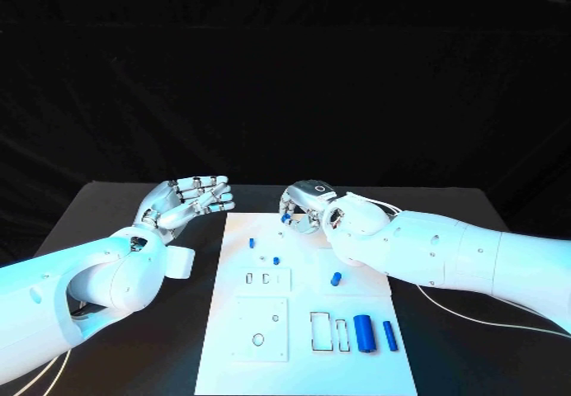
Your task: Assemble the parts on the task board
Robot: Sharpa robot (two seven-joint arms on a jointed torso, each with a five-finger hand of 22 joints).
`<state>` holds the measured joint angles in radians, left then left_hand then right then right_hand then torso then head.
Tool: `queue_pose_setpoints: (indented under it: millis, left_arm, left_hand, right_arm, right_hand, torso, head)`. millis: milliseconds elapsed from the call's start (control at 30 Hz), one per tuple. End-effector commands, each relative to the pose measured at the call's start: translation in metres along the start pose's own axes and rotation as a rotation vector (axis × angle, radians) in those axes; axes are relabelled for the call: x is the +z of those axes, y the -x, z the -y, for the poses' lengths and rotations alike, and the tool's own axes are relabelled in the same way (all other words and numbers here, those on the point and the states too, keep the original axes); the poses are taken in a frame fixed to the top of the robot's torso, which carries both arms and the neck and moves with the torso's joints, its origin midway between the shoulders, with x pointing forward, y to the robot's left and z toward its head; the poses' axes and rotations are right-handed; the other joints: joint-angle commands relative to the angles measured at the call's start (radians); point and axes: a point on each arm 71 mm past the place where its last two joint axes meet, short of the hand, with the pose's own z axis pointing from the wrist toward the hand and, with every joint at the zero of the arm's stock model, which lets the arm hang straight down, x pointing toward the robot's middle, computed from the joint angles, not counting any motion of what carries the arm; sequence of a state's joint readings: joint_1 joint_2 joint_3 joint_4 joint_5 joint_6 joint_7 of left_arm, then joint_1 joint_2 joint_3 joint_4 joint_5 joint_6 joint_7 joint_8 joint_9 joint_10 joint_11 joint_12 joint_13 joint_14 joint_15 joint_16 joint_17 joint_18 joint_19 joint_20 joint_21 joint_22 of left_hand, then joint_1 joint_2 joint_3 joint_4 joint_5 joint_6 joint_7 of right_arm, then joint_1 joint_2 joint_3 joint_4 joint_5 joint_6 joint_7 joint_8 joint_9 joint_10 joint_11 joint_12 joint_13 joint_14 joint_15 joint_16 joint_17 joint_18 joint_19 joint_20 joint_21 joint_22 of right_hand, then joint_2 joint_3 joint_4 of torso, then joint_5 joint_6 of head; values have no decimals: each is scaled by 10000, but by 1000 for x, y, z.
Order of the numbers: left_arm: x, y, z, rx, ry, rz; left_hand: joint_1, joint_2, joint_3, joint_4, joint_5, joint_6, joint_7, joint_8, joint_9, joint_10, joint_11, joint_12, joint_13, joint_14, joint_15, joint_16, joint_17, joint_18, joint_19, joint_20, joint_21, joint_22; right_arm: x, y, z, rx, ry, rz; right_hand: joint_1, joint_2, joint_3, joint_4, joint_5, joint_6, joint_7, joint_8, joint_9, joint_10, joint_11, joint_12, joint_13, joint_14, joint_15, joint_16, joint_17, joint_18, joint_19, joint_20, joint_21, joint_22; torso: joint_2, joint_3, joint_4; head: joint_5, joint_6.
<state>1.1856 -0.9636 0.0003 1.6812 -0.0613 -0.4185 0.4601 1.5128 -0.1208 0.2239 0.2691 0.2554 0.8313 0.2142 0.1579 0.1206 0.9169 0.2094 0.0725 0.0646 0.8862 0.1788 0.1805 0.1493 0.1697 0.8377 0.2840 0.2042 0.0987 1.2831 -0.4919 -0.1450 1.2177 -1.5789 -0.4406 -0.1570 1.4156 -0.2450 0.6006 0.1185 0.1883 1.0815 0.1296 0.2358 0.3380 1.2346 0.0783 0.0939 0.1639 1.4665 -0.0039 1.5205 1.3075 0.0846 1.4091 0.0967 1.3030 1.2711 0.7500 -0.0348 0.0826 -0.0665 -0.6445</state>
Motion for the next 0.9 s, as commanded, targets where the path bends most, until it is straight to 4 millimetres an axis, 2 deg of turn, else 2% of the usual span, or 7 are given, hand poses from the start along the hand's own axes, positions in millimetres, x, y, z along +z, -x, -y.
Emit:
queue_pose_setpoints:
  millis: [33,300,433,667,900]
  left_arm:
    - [1,-3,2,-38,-99,-189]
    - [1,-2,3,-27,-107,-180]
    - [1,-2,3,-30,-114,-193]
    - [1,-3,4,-34,-121,-209]
    - [2,-4,4,-65,-91,-279]
  left_hand:
    - [28,-37,48,-13,-59,-2,468,-55,-14,-19,60,-59,-8,-36,3,-69,15,80,-75,-12,-48,-17]
    - [28,-37,48,-13,-59,-2,468,-55,-14,-19,60,-59,-8,-36,3,-69,15,80,-75,-12,-48,-17]
    - [28,-37,48,-13,-59,-2,468,-55,-14,-19,60,-59,-8,-36,3,-69,15,80,-75,-12,-48,-17]
    - [22,-41,52,-13,-59,-3,472,-58,-16,-21,63,-61,-8,-41,6,-77,18,78,-102,-8,-63,-26]
    - [22,-41,52,-13,-59,-3,472,-58,-16,-21,63,-61,-8,-41,6,-77,18,78,-102,-8,-63,-26]
  right_arm:
    - [1,-3,1,-161,-127,-275]
    - [2,-3,2,-260,-217,-313]
    - [3,-4,1,-272,-196,-339]
    - [5,-6,-3,-291,-138,-401]
    - [9,-10,-3,-315,-130,-408]
  right_hand:
    - [-140,17,54,-30,59,-17,48,33,20,157,-103,-11,-2,761,-37,52,1224,-108,-13,-19,23,0]
    - [-180,6,54,-38,71,-33,52,31,26,150,-98,-22,-7,760,-32,51,1219,-105,-21,-16,10,-12]
    - [-210,-4,57,-49,78,-49,55,27,30,141,-94,-33,-11,760,-28,51,1218,-106,-19,-13,14,-4]
    - [-275,-28,57,-67,78,-80,63,21,39,120,-83,-56,-21,761,-19,54,1224,-107,-19,-5,14,3]
    - [-322,-43,62,-84,76,-116,72,9,43,87,-70,-84,-32,759,-10,52,1217,-106,-25,2,5,-2]
  torso:
    - [-14,2,9]
    - [-11,3,-22]
    - [-7,-5,-7]
    - [-12,5,16]
    - [-8,5,-18]
  head:
    - [10,-21]
    - [9,-28]
    - [8,-19]
    - [16,-24]
    - [61,-24]
